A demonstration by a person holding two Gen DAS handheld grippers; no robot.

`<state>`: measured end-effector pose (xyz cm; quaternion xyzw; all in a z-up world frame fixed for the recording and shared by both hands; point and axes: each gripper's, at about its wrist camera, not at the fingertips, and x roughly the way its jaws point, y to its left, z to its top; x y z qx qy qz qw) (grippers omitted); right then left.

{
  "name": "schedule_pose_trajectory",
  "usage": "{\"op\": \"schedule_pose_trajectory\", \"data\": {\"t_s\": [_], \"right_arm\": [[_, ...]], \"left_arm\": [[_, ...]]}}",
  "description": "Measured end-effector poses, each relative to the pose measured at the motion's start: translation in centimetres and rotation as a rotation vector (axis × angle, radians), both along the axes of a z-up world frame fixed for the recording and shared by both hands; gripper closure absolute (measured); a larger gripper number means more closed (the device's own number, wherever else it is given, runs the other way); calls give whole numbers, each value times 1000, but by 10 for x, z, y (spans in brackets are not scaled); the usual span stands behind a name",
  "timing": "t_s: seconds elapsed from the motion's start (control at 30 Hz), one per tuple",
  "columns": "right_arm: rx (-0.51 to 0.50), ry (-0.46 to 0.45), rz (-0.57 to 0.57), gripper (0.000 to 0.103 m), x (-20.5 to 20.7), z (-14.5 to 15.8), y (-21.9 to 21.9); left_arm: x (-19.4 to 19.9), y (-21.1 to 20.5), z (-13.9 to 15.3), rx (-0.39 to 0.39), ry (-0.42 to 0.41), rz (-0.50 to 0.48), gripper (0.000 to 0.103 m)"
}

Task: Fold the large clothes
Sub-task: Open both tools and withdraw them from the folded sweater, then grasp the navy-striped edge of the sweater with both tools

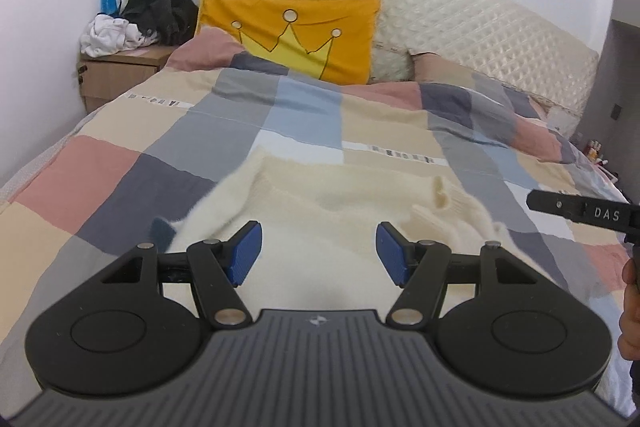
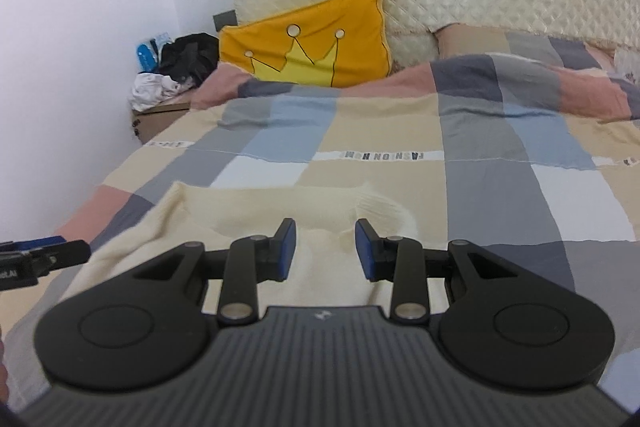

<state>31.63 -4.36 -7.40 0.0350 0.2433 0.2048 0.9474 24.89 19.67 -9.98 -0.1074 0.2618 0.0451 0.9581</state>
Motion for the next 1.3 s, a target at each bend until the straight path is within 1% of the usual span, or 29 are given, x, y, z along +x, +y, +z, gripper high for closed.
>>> {"op": "schedule_pose_trajectory", "data": {"t_s": [0.13, 0.23, 0.33, 0.43, 0.53, 0.67, 0.8, 0.9, 1.0, 1.03, 1.2, 1.3], "right_arm": [[41, -12, -11, 67, -29, 2, -12], [47, -4, -18, 67, -52, -4, -20], [38, 2, -12, 67, -79, -12, -29], [47, 15, -11, 67, -99, -18, -35], [62, 16, -9, 67, -112, -20, -35], [71, 25, -11, 67, -116, -27, -28], [100, 92, -17, 67, -108, -42, -24], [101, 118, -16, 67, -106, -49, -20], [122, 136, -4, 67, -106, -51, -20], [130, 142, -1, 67, -106, -51, -20], [151, 156, 25, 65, -104, -53, -16], [186, 171, 39, 65, -103, -54, -16]], "left_arm": [[-28, -16, -1, -8, 6, -1, 34], [-48, -31, -3, -16, 15, -20, 34], [-69, -52, -4, 12, 12, -33, 34], [-86, -65, -4, -8, 6, -47, 34], [-100, -76, -5, -10, 0, -46, 34], [-102, -70, -18, -69, 41, -14, 34], [-92, -55, -37, -113, 88, 31, 34], [-84, -42, -51, -152, 128, 71, 34], [-80, -31, -63, -184, 165, 111, 33], [-78, -27, -66, -205, 174, 123, 30], [-72, -1, -80, -350, 188, 175, 28], [-68, 11, -85, -404, 184, 205, 25]]}}
